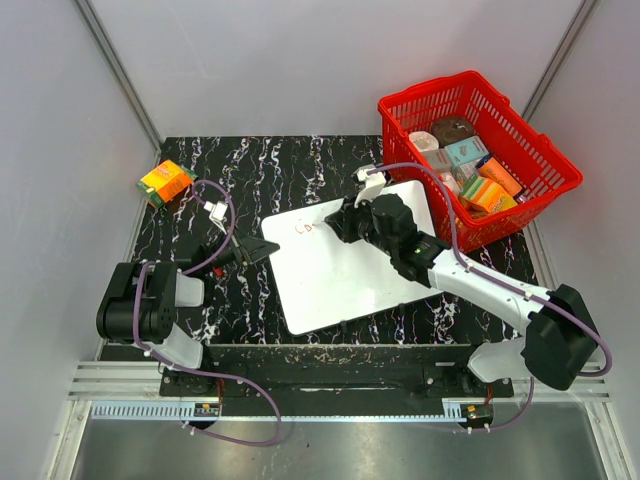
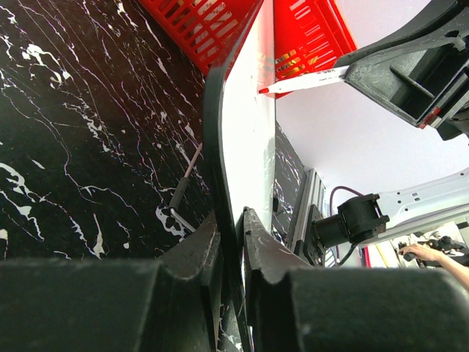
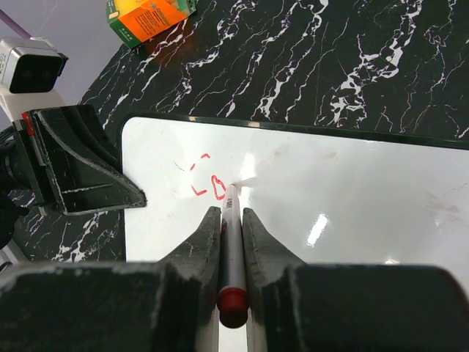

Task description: Write a sentence on the whiteboard

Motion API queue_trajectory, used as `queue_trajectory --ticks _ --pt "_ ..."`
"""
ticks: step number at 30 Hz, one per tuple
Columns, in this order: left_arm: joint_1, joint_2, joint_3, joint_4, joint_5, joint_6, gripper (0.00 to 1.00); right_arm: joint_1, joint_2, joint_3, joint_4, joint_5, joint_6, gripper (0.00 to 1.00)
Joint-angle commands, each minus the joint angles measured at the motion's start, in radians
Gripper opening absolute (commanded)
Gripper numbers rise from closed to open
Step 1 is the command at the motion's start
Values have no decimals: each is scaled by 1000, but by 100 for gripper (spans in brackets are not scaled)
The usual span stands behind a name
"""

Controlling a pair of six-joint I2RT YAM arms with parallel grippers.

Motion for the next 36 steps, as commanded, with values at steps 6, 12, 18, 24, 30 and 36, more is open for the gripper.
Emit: queue_trajectory --ticks 6,12,18,24,30,36 --pt "-19 14 14 218 59 83 0 9 7 38 59 27 21 0" --pt "-19 14 14 218 56 85 0 9 -1 24 50 50 16 0" --pt "-19 13 15 218 57 83 0 7 -3 13 44 40 15 0" --pt "-19 14 15 218 57 85 0 7 -9 1 33 24 16 0" --pt "-20 14 13 218 57 83 0 9 -19 -11 24 17 19 0" --pt "-21 13 15 220 57 83 0 9 -26 -19 14 9 21 0"
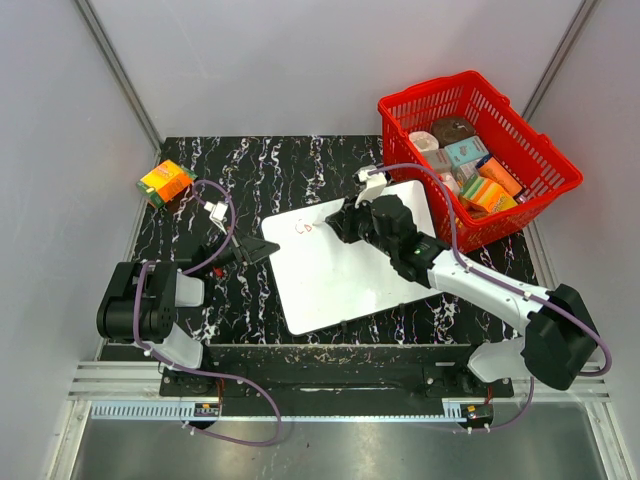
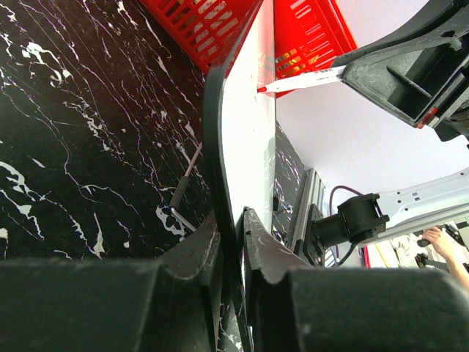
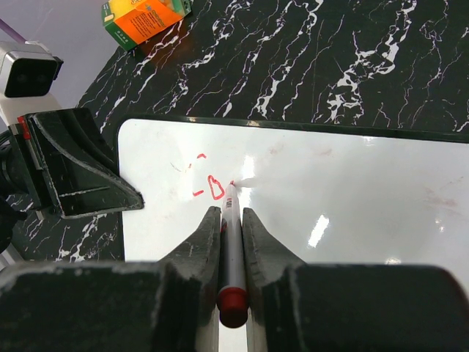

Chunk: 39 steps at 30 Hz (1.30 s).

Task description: Write a sentence on the whiteboard

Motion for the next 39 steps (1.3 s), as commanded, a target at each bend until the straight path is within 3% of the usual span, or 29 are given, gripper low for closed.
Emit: queue_trajectory --ticks 1,16,39 --pt "-21 9 14 218 57 83 0 8 -32 -12 2 -6 2 0" --pt "-19 9 14 218 55 85 0 7 -46 -29 -24 -22 0 0" --pt "-21 9 14 218 57 85 0 8 -35 11 -32 83 -21 0"
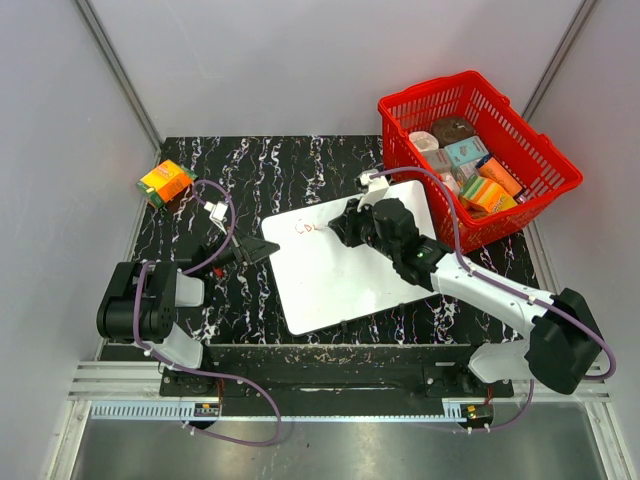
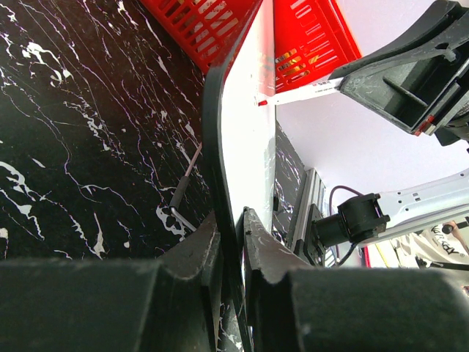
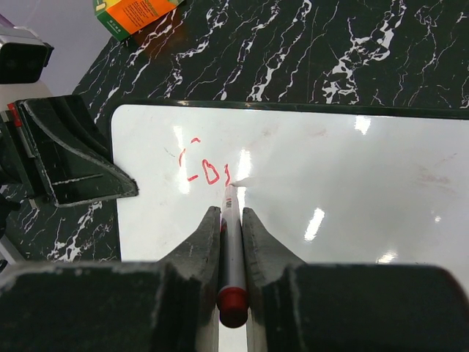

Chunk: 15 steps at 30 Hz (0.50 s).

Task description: Write a sentence on the whiteboard

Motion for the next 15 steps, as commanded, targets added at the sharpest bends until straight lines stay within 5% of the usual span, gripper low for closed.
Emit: queue_trajectory --ticks 1,15 --pt "-21 9 14 218 55 83 0 4 -5 38 -5 73 -24 0" --pt "-21 9 13 218 55 83 0 4 4 51 14 73 -18 0"
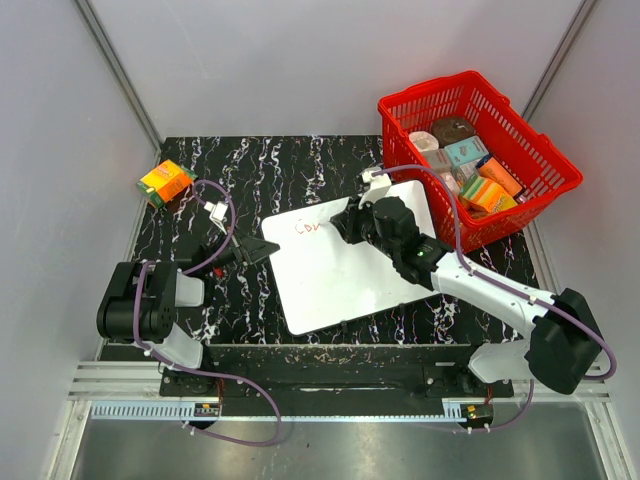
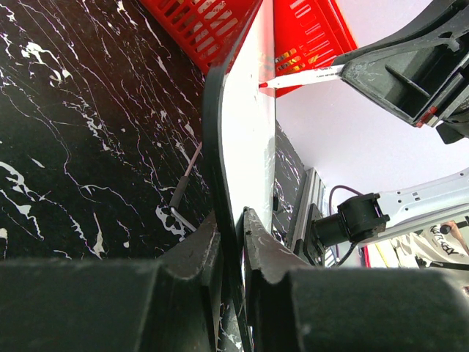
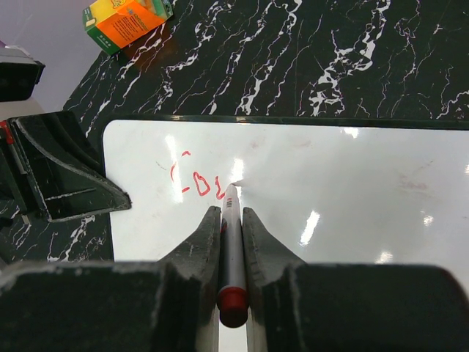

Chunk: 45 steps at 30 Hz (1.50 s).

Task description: Write a sentence on the whiteboard

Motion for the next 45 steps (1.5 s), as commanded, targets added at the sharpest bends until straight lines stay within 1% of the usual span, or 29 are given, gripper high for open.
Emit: queue_trajectory --ticks 1,16,25,31,39,45 --pt "-21 9 14 218 56 82 0 4 4 37 17 28 -17 0" --pt "-21 12 16 218 56 82 0 4 -18 2 -11 -24 -14 0" --pt "-21 12 14 218 56 82 0 4 -42 -22 -23 -30 -8 0" --pt "-21 12 16 216 54 82 0 4 -59 -39 -31 -7 -9 0" --pt "-21 12 16 216 54 82 0 1 -74 -23 -1 16 2 0" --pt "-21 12 14 216 56 82 0 -21 -81 10 25 -7 -1 0"
